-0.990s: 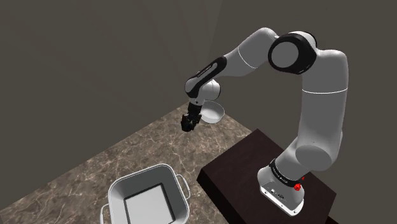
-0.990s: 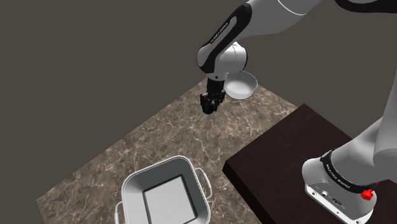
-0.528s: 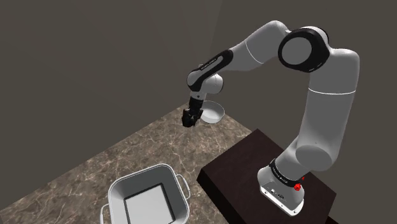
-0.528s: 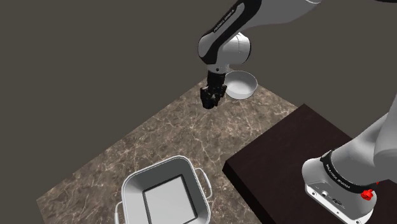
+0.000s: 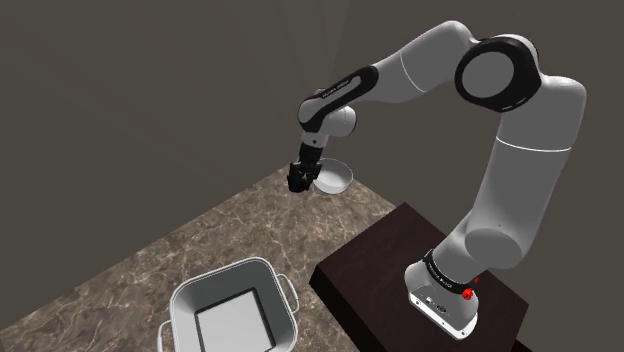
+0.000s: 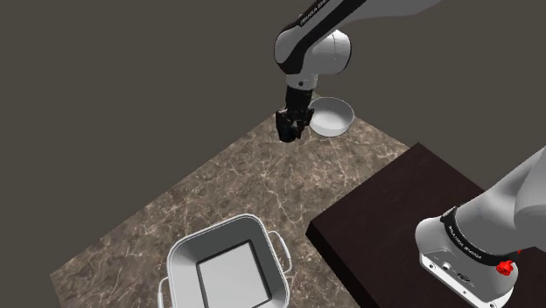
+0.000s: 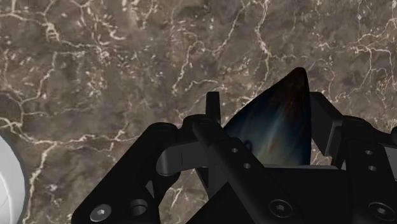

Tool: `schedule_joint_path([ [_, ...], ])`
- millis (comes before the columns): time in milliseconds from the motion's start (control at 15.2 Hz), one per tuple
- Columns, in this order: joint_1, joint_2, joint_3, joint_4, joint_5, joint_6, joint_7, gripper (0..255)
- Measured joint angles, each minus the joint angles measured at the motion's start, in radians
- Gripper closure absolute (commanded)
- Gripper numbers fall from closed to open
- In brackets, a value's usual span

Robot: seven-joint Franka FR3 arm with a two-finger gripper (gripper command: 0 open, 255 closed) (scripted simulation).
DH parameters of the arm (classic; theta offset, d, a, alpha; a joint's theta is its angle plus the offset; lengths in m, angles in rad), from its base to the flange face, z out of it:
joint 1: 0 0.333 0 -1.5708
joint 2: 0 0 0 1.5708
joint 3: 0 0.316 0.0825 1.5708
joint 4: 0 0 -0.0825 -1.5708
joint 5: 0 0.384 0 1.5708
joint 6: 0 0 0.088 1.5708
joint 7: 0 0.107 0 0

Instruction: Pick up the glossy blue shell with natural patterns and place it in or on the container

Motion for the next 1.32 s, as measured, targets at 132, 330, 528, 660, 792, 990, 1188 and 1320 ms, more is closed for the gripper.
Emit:
schedule_joint_path([
  [132,0.001,-0.022,-0.002,0.000,-0.007,-0.021,0.010,255],
  [330,0.001,-0.048,-0.004,0.001,-0.014,-0.045,0.023,255],
  [528,0.030,-0.082,0.017,-0.042,0.002,-0.022,0.055,255],
  [660,0.056,-0.105,0.039,-0.084,0.022,0.009,0.081,255],
  [792,0.084,-0.128,0.062,-0.120,0.042,0.038,0.109,255],
  [990,0.125,-0.157,0.098,-0.161,0.069,0.072,0.158,255],
  [1188,0.168,-0.173,0.136,-0.198,0.102,0.118,0.200,255],
  [1320,0.198,-0.181,0.162,-0.209,0.120,0.141,0.237,255],
])
